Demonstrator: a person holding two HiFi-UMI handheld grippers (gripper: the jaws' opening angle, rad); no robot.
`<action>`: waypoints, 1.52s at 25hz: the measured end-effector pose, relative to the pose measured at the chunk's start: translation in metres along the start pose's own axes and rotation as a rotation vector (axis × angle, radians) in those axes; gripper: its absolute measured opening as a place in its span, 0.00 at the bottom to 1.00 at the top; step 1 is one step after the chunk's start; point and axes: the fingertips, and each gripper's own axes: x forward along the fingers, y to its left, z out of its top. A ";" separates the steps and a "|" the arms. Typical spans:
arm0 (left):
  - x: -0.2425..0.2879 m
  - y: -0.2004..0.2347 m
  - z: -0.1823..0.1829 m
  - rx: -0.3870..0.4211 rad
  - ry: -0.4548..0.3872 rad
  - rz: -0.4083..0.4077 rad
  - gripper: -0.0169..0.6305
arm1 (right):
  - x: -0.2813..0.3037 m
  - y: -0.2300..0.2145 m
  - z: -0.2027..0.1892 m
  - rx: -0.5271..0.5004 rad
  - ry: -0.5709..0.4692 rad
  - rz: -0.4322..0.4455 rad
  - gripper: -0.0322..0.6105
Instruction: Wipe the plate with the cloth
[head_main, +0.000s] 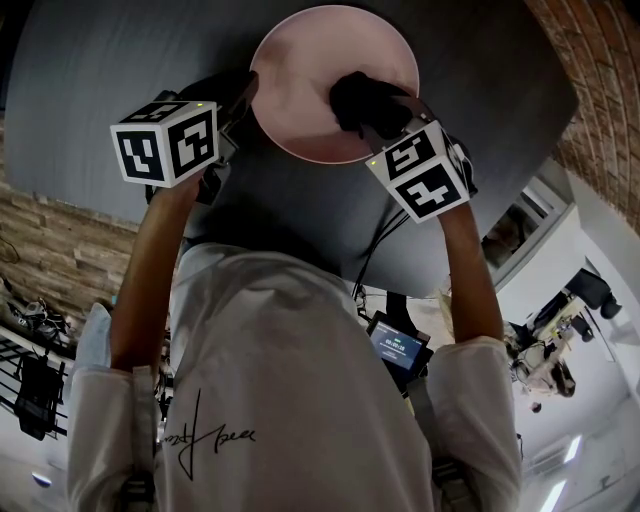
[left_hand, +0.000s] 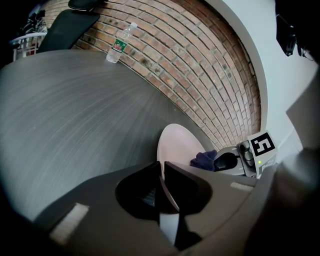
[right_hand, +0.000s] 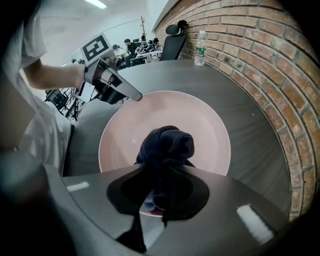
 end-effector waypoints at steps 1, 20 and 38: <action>0.000 0.000 0.002 0.004 -0.006 0.000 0.09 | 0.000 -0.002 0.000 -0.002 0.003 -0.005 0.16; -0.002 0.001 0.004 0.016 -0.007 0.000 0.10 | 0.000 -0.030 0.012 -0.024 -0.007 -0.122 0.16; -0.015 0.006 0.025 0.032 -0.118 0.040 0.18 | -0.022 -0.054 0.033 0.135 -0.273 -0.204 0.15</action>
